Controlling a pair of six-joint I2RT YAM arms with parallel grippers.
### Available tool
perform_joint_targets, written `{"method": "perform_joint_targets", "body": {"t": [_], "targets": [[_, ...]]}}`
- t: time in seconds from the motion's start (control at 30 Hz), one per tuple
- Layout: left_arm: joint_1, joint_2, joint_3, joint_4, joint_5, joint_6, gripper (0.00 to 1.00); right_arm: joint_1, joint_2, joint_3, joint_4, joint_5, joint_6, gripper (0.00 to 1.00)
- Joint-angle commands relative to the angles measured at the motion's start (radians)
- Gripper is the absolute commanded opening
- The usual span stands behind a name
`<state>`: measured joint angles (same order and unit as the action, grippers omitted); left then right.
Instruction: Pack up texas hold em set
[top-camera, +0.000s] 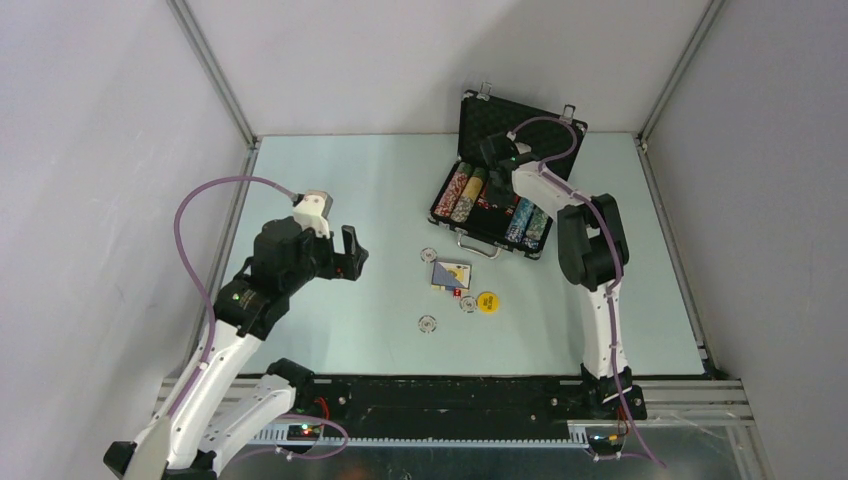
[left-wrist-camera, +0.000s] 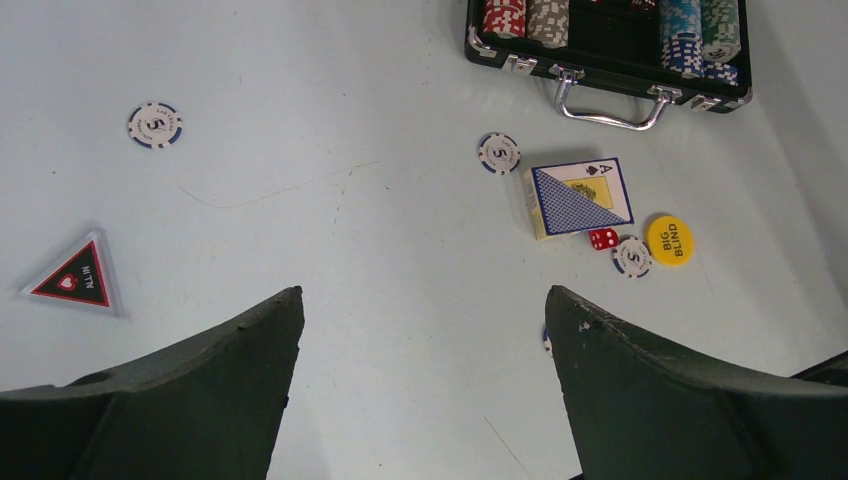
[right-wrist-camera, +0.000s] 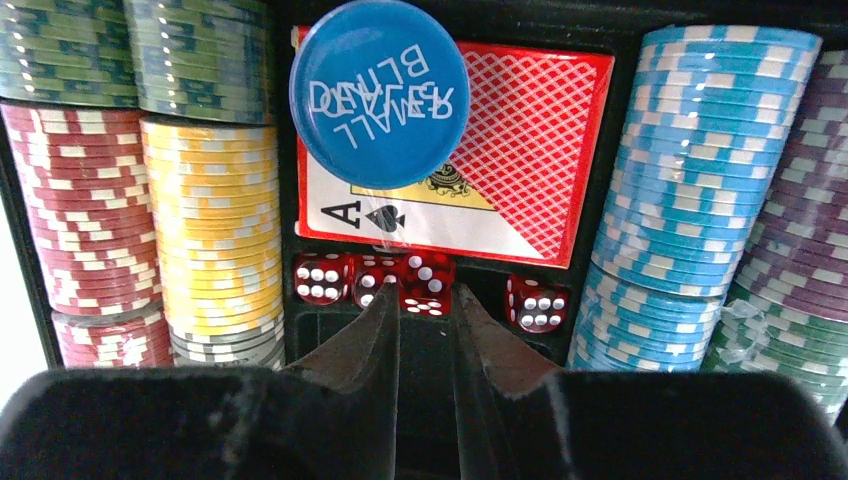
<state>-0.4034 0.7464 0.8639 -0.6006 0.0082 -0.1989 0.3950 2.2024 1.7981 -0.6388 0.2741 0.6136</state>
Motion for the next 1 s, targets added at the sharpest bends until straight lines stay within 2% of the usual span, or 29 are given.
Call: {"method": "perform_joint_targets", "body": {"t": [0.0,0.5,0.77,0.97], "targets": [[0.008,-0.001,-0.001,0.033,0.014,0.026,0.96,-0.012,0.021,0.048,-0.024,-0.025,-0.012,0.24],[0.007,0.001,-0.001,0.032,0.013,0.026,0.96,-0.024,0.077,0.103,-0.063,-0.065,-0.021,0.28],[0.007,0.001,-0.001,0.032,0.013,0.026,0.96,-0.026,0.083,0.104,-0.057,-0.062,-0.02,0.37],[0.007,0.002,0.0,0.032,0.012,0.026,0.96,-0.024,0.068,0.094,-0.054,-0.033,-0.016,0.4]]}}
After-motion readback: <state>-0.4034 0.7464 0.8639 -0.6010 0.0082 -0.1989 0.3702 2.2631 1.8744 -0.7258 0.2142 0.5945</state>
